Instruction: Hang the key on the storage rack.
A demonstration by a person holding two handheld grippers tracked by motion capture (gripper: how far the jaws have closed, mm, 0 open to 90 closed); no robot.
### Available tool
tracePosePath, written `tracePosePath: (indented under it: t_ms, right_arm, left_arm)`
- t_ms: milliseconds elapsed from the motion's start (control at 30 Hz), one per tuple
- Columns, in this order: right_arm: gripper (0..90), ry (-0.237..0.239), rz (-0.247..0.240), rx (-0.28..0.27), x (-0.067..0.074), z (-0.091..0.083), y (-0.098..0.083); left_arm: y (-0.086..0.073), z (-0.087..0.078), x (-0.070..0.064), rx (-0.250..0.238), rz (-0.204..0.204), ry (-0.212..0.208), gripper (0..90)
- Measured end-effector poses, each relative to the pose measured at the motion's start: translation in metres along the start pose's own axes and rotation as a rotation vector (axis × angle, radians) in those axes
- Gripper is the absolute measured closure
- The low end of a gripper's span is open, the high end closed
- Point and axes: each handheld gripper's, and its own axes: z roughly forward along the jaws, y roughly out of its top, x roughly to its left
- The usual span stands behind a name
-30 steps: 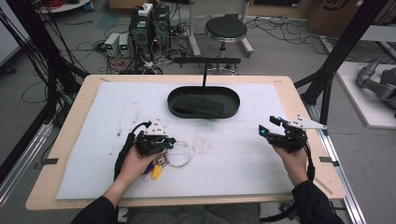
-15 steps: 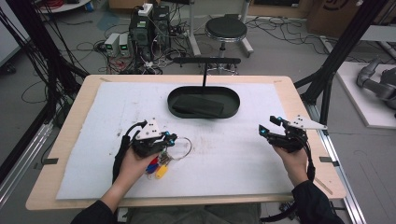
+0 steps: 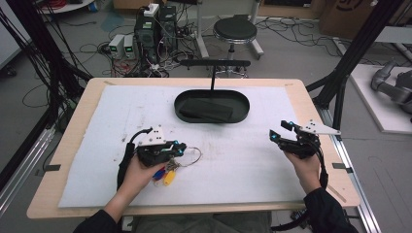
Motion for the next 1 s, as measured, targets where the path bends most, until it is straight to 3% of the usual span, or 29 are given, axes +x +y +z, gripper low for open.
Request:
tracePosePath:
  t_ms: [200, 467, 667, 1000]
  right_arm:
    - [34.2, 0.002, -0.001, 0.001, 0.0, 0.0, 0.0]
    - [34.2, 0.002, 0.0, -0.002, -0.001, 0.0, 0.0]
    - [34.2, 0.002, 0.0, -0.001, -0.001, 0.0, 0.0]
    - [34.2, 0.0, 0.004, -0.001, -0.002, 0.0, 0.0]
  left_arm:
    - [-0.004, 0.007, 0.0, 0.061, 0.003, -0.029, 82.7]
    - [-0.006, 0.006, 0.004, 0.065, -0.003, -0.035, 86.0]
    - [-0.002, 0.003, 0.004, 0.049, 0.004, -0.029, 86.3]
    - [0.012, -0.012, 0.006, -0.035, 0.009, -0.004, 86.4]
